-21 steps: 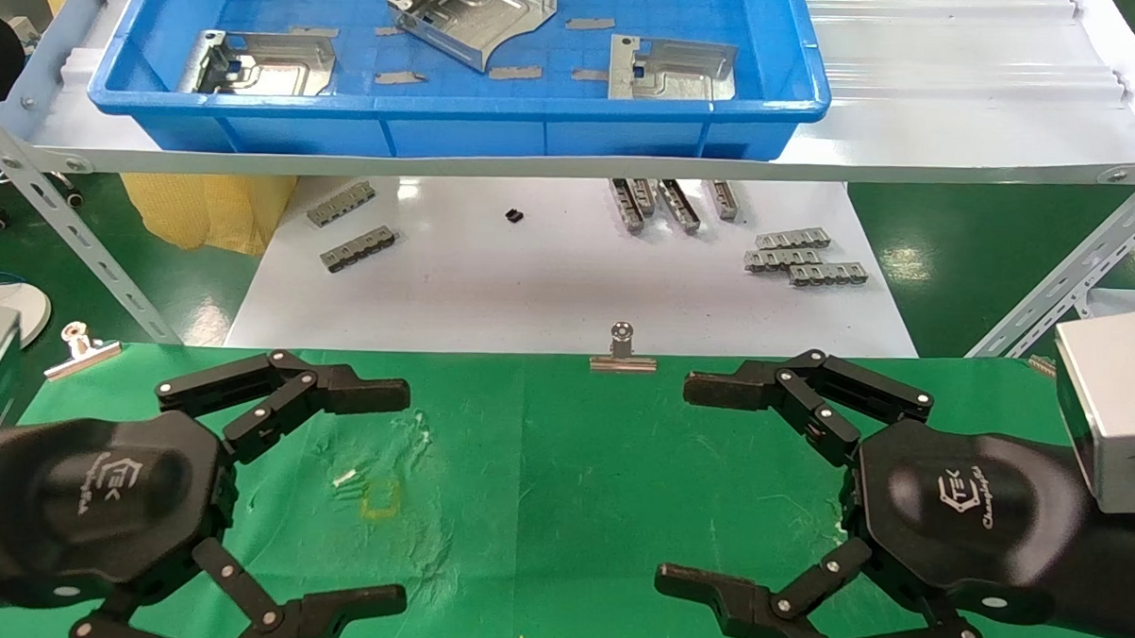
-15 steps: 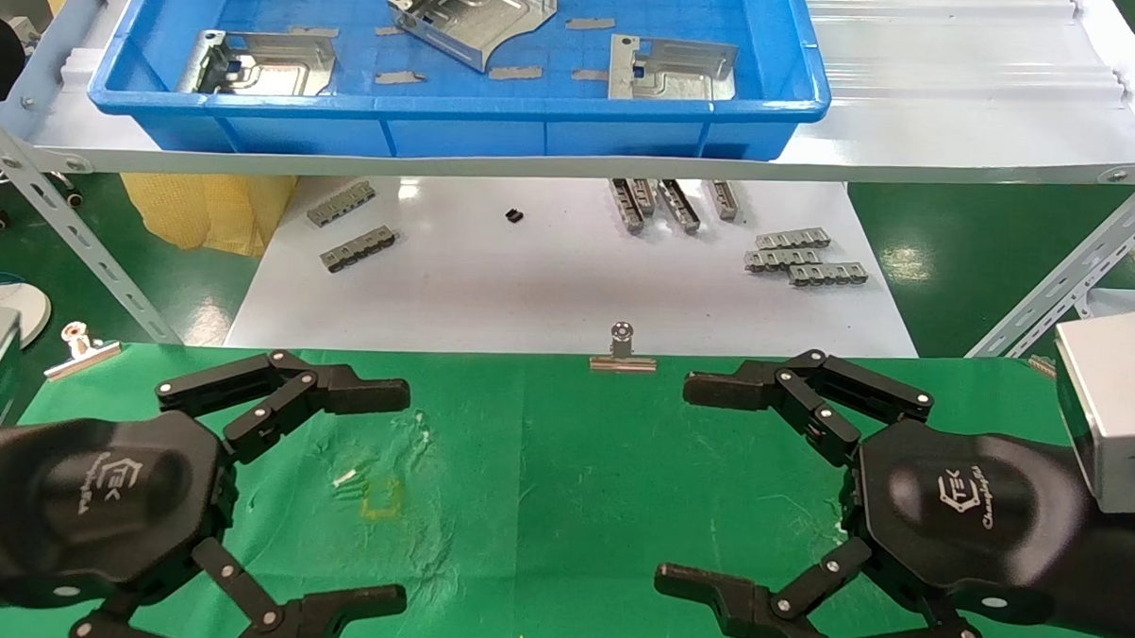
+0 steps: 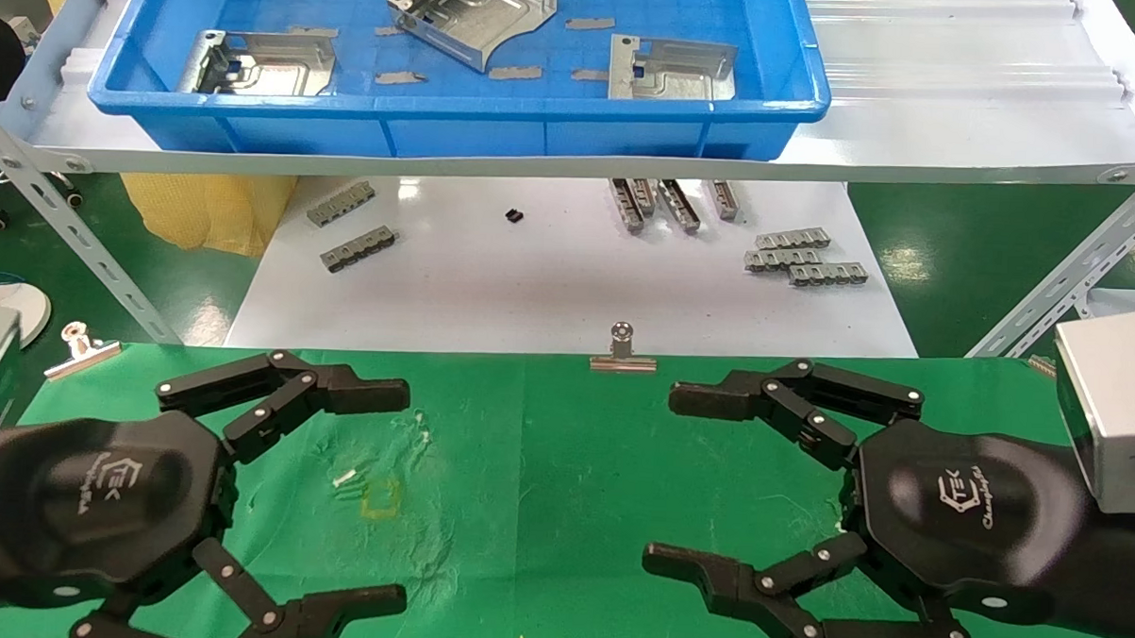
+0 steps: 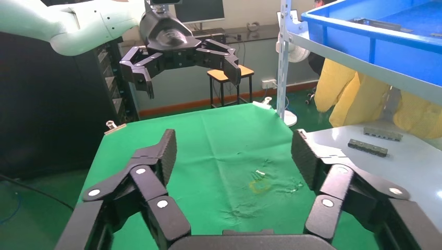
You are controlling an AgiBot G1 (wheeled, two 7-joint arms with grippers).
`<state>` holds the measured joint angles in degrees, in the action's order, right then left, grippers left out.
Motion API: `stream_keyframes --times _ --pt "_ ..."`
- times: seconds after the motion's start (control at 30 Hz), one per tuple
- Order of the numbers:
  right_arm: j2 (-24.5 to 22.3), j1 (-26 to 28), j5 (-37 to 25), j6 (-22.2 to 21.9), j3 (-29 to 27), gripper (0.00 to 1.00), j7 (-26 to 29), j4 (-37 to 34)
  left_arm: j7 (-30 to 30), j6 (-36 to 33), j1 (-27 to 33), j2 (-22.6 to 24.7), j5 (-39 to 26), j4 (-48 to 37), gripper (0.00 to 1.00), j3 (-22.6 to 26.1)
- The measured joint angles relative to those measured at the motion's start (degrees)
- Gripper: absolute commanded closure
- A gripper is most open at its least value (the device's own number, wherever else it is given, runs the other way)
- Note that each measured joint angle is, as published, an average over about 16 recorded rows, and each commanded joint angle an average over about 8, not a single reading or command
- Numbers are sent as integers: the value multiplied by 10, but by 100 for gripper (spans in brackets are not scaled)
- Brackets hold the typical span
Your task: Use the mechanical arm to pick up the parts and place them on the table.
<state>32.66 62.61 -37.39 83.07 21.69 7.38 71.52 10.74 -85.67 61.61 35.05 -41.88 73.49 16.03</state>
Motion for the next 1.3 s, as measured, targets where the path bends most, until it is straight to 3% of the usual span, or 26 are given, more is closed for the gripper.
stream_keyframes --times 0.57,0.77,1.0,1.3 --pt "0 0 0 0 0 100 0 0 -1 0 1 0 0 0 0 -1" --pt "0 0 0 0 0 100 0 0 -2 3 32 10 -10 -13 0 2" --pt "0 0 0 0 0 100 0 0 -21 11 146 57 -62 -91 0 18" --pt "0 0 0 0 0 100 0 0 -76 100 368 186 -202 -326 0 70"
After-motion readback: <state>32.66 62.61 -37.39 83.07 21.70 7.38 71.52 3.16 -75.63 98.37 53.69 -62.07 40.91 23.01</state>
